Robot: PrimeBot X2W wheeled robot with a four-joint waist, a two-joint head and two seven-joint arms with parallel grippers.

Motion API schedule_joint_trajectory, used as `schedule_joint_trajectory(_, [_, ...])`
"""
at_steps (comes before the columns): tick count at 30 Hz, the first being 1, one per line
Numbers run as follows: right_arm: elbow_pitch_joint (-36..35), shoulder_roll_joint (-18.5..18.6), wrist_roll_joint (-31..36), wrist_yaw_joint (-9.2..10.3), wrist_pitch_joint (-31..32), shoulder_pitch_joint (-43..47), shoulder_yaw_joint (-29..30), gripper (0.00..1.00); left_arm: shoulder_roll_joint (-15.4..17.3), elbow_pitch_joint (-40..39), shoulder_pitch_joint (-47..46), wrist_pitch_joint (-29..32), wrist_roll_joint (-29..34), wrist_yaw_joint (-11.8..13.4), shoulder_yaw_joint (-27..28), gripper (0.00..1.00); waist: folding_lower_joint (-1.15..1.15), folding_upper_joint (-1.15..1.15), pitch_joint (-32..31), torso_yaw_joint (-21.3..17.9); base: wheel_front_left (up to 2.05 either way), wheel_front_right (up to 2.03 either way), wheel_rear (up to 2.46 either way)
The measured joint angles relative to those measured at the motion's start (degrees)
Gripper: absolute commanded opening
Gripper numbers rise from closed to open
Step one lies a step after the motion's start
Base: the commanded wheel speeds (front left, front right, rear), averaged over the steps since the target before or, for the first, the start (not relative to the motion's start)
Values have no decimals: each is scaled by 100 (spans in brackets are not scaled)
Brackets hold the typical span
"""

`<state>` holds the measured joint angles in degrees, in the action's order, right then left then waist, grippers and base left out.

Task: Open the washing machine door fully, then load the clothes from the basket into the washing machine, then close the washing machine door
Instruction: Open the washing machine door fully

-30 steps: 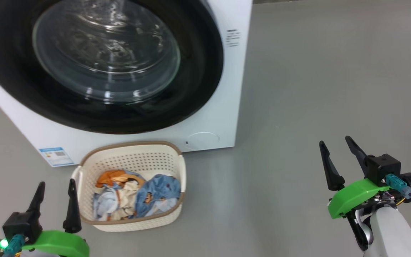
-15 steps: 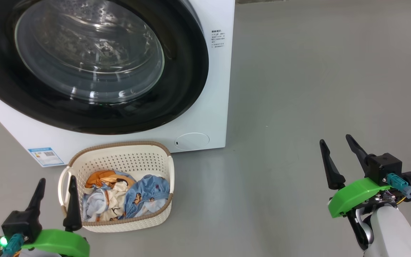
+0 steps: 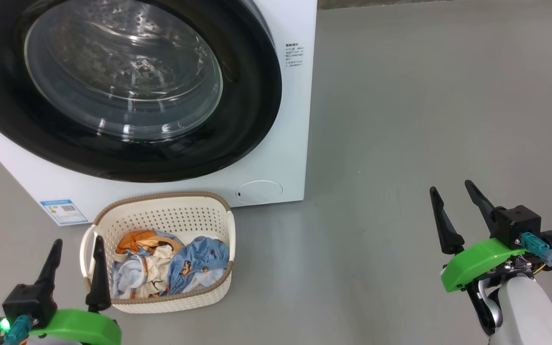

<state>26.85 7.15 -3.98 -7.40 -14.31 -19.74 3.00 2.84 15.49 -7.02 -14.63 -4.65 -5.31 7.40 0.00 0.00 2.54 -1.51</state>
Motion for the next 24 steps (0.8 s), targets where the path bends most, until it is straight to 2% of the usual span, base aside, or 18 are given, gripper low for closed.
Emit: schedule_joint_trajectory(24, [-79,32,-168,0,0,-154,147,100,-69,-488,58,-1,38,10,-133,100,0,0,271,132,0,0,0])
